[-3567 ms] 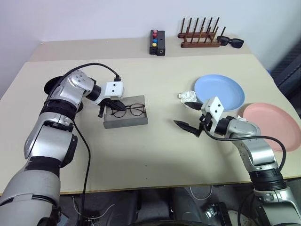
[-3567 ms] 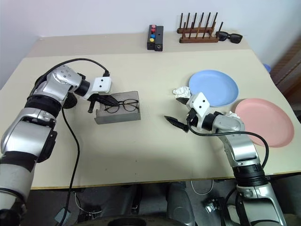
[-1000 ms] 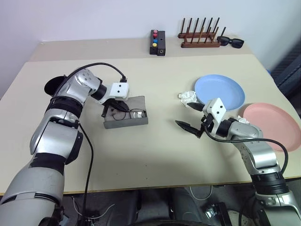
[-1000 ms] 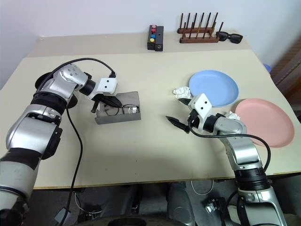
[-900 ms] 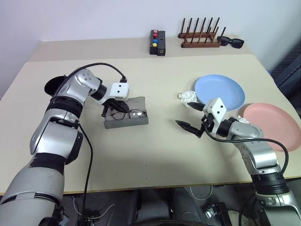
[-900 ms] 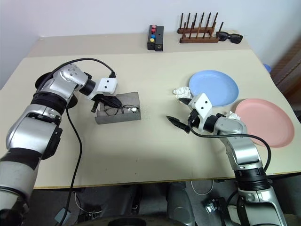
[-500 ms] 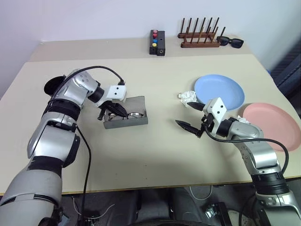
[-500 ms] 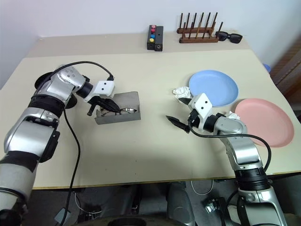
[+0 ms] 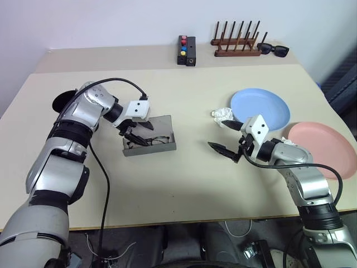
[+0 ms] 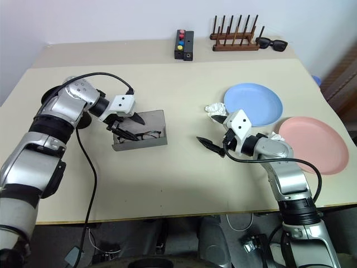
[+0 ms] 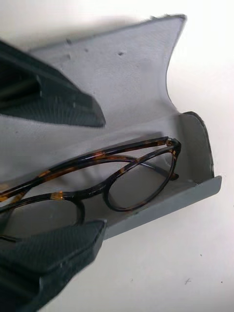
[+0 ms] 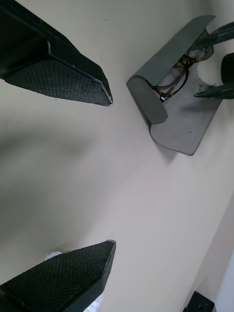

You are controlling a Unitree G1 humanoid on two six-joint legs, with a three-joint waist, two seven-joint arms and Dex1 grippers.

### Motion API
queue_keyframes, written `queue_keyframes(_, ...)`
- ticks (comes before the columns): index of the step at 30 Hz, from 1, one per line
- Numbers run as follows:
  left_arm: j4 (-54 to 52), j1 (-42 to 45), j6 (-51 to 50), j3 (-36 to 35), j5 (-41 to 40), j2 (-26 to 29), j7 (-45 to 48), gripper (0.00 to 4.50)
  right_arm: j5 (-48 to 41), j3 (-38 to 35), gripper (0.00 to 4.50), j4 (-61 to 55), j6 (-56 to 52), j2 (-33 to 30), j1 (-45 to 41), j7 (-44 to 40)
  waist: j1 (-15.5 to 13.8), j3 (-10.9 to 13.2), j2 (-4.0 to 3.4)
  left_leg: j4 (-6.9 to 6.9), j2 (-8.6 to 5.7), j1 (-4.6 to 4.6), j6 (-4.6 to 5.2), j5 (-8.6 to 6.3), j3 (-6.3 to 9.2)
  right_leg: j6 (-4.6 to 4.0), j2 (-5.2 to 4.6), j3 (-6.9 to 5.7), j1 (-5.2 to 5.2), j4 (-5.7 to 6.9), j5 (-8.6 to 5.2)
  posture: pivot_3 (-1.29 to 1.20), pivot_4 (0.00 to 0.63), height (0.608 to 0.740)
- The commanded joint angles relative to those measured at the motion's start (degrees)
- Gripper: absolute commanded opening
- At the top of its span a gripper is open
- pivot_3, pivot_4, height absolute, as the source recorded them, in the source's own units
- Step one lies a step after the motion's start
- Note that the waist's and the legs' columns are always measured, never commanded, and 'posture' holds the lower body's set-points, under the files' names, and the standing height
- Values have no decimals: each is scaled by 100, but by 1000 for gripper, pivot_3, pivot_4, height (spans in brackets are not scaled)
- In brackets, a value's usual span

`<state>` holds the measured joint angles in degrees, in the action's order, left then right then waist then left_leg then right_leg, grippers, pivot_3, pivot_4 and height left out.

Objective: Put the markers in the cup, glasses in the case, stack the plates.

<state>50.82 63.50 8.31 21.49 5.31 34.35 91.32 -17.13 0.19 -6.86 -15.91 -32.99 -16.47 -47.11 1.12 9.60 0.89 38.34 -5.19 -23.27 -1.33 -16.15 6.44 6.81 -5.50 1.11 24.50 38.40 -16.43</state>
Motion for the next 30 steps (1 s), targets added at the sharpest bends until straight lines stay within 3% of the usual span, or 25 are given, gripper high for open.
queue_keyframes(1, -60, 153, 11, -246, -31, 78, -156, 3048, -41, -125, 4500, -39, 114, -25, -125, -22, -1, 0, 0, 0, 0, 0, 0, 0, 0, 0, 0, 0, 0, 0, 0, 0, 150, 740)
queue_keyframes(10, 129, 567, -276, -760, -205, -9, -831, 3048, -13, -77, 4500, 157, 222, 10, -263, -95, -3, 0, 0, 1, 0, 0, 0, 0, 0, 0, 0, 0, 0, 0, 0, 0, 150, 740)
queue_keyframes(16, 716, 872, -453, -1099, -32, -81, -2144, 3048, 9, -44, 4500, 287, 302, 36, -334, -125, 9, 0, 0, 0, 0, 0, 0, 0, 0, 0, 0, 0, 0, 1, 0, 0, 150, 740)
queue_keyframes(19, 886, 789, -448, -1170, 17, -114, -2718, 2243, 15, -33, 4500, 353, 336, 44, -365, -149, 9, 0, 0, -1, 0, 1, 0, 0, 0, 0, 0, 0, 2, 2, 0, 0, 150, 740)
queue_keyframes(23, 762, 535, -576, -1268, -90, -192, -2858, 124, 13, -28, 4500, 388, 355, 34, -393, -181, -1, 0, 0, -1, 0, 0, 0, 0, 0, 0, -1, 0, 3, 2, 0, 0, 150, 740)
queue_keyframes(30, 246, -203, -779, -1121, 58, -245, -2910, 50, 18, -18, 4500, 457, 364, 10, -484, -226, 8, 0, 0, -1, -2, 0, -1, 0, -1, 0, -2, 1, 3, 3, 0, 0, 150, 740)
